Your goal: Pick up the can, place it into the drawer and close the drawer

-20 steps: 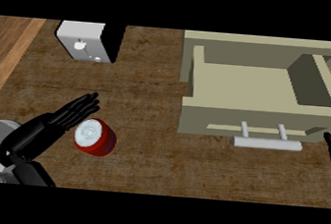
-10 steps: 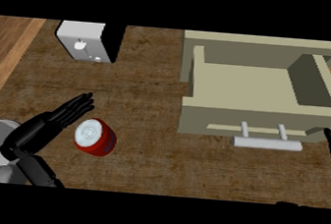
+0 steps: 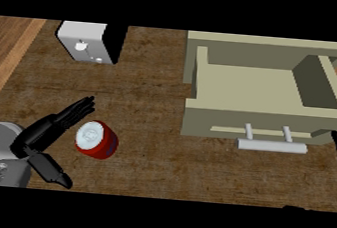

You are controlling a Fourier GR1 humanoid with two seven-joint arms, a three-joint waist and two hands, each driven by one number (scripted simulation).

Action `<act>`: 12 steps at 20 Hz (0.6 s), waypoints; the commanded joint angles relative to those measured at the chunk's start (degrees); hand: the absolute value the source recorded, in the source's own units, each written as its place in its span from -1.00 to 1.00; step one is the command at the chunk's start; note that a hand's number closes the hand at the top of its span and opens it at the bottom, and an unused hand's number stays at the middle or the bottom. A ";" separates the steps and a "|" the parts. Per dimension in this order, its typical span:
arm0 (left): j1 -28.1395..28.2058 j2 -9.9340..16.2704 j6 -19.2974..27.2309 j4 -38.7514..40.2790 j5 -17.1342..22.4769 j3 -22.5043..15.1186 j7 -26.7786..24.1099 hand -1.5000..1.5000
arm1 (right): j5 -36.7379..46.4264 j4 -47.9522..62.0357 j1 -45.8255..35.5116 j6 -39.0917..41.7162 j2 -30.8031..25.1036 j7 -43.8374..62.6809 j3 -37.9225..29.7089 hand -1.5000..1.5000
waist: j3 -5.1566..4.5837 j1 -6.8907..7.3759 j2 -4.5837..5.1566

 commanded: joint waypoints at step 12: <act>-7.10 1.63 3.68 20.40 -6.48 -2.06 -14.26 -1.00 | 3.56 1.58 -0.11 0.01 2.44 -3.52 1.94 -1.00 | 0.00 -0.05 0.02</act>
